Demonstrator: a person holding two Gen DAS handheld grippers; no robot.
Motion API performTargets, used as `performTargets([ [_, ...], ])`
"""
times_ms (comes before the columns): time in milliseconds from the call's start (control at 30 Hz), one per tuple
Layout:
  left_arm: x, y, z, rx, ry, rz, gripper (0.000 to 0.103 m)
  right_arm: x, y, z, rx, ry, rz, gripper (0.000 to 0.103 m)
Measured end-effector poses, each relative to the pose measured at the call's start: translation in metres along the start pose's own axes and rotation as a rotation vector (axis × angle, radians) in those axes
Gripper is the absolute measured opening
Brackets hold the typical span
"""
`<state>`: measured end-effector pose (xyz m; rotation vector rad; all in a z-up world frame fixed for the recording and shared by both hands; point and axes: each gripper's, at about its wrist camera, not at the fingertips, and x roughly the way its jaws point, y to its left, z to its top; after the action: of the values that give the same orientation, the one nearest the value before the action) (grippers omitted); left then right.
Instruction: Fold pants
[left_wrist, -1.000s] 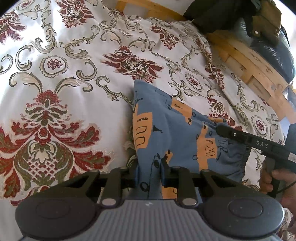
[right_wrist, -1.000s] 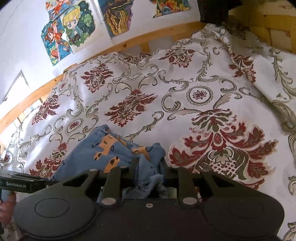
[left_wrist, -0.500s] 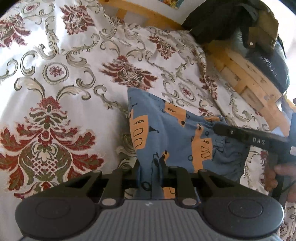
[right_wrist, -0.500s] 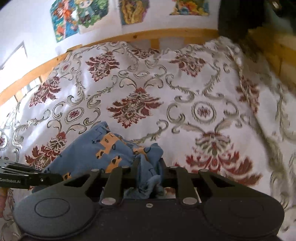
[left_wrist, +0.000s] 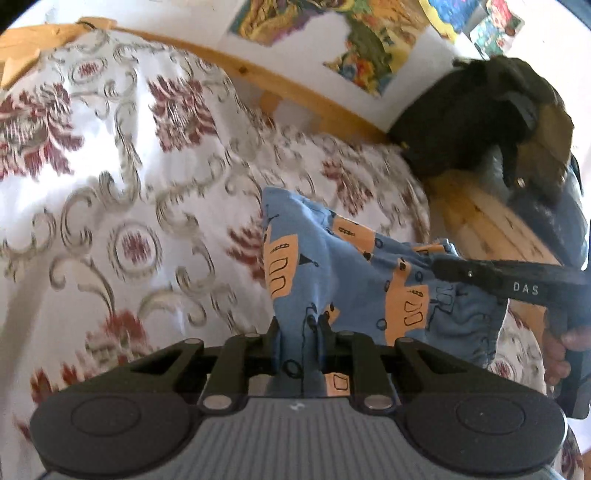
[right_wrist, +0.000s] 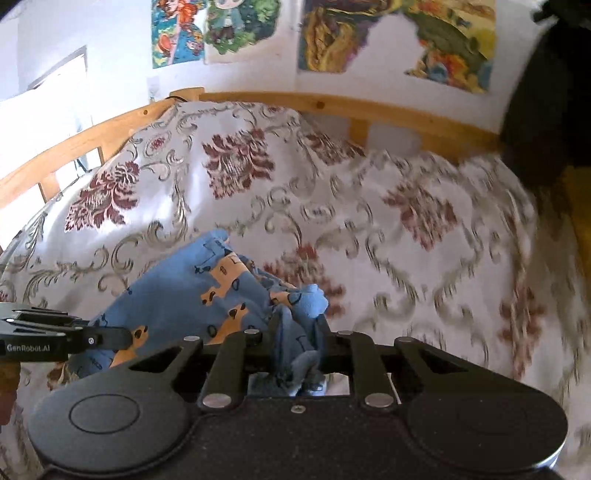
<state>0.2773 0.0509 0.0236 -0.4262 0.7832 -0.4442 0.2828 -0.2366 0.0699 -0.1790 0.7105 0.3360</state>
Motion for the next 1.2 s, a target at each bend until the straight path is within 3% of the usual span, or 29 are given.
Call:
performTargets([
  [233, 0.019, 0.041, 0.019, -0.053, -0.029, 0.046, 0.019, 0.059, 0.015, 0.025, -0.040, -0.019, 0.025, 0.017],
  [600, 0.042, 0.093, 0.007, -0.142, 0.050, 0.111, 0.019, 0.137, 0.035, 0.017, -0.056, 0.046, 0.076, 0.017],
  [1200, 0.049, 0.106, -0.001, -0.168, 0.083, 0.117, 0.020, 0.157, 0.033, 0.004, -0.050, 0.062, 0.060, 0.019],
])
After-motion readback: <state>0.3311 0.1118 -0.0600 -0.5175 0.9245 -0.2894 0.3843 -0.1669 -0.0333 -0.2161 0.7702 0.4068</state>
